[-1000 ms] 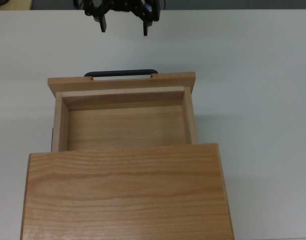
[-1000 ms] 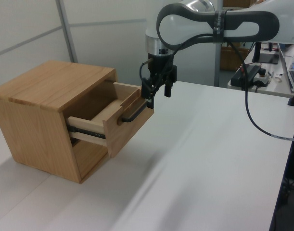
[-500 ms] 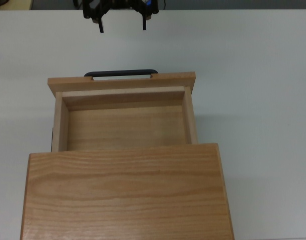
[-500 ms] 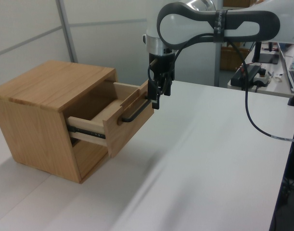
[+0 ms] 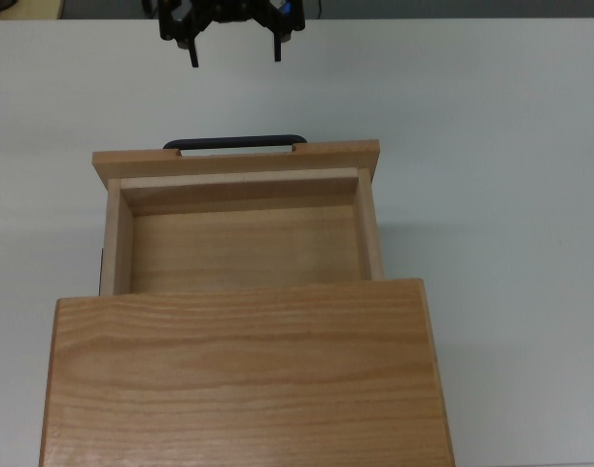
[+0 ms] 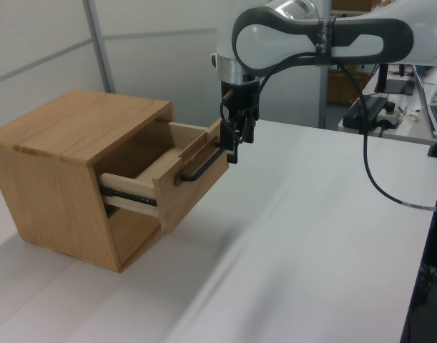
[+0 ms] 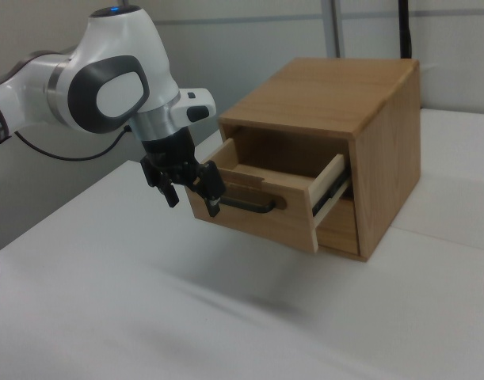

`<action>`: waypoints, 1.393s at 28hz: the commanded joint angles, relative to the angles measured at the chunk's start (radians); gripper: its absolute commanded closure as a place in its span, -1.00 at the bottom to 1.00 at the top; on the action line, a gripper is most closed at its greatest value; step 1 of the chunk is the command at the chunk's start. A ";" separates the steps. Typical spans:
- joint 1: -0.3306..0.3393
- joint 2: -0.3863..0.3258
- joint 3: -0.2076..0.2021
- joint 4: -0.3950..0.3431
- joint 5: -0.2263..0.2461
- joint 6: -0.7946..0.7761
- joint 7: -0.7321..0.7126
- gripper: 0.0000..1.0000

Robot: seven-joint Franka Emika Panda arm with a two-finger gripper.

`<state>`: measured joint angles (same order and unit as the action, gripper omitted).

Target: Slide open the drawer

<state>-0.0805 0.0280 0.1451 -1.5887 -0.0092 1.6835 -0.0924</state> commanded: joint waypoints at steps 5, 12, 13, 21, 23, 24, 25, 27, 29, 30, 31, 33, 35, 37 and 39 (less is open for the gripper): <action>0.002 -0.002 0.005 0.016 -0.012 -0.027 -0.007 -1.00; 0.002 0.001 0.005 0.016 -0.015 -0.027 -0.003 -1.00; 0.002 0.001 0.005 0.016 -0.015 -0.027 -0.003 -1.00; 0.004 0.003 0.005 0.016 -0.015 -0.027 -0.003 -1.00; 0.005 0.003 0.007 0.018 -0.015 -0.027 -0.001 -1.00; 0.005 0.001 0.007 0.016 -0.015 -0.027 -0.001 -1.00; 0.005 0.001 0.007 0.018 -0.014 -0.027 -0.001 -1.00; 0.007 0.001 0.007 0.018 -0.014 -0.027 -0.001 -1.00; 0.007 0.001 0.007 0.018 -0.014 -0.027 -0.001 -1.00; 0.007 0.001 0.007 0.018 -0.014 -0.027 -0.001 -1.00; 0.007 0.001 0.007 0.018 -0.014 -0.027 -0.001 -1.00; 0.007 0.001 0.007 0.018 -0.014 -0.027 -0.001 -1.00; 0.007 0.001 0.007 0.019 -0.014 -0.027 -0.001 -1.00; 0.007 0.004 0.007 0.032 -0.014 -0.027 -0.001 -1.00; 0.008 0.004 0.007 0.033 -0.014 -0.027 0.000 -1.00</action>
<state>-0.0762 0.0276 0.1490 -1.5846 -0.0095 1.6835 -0.0924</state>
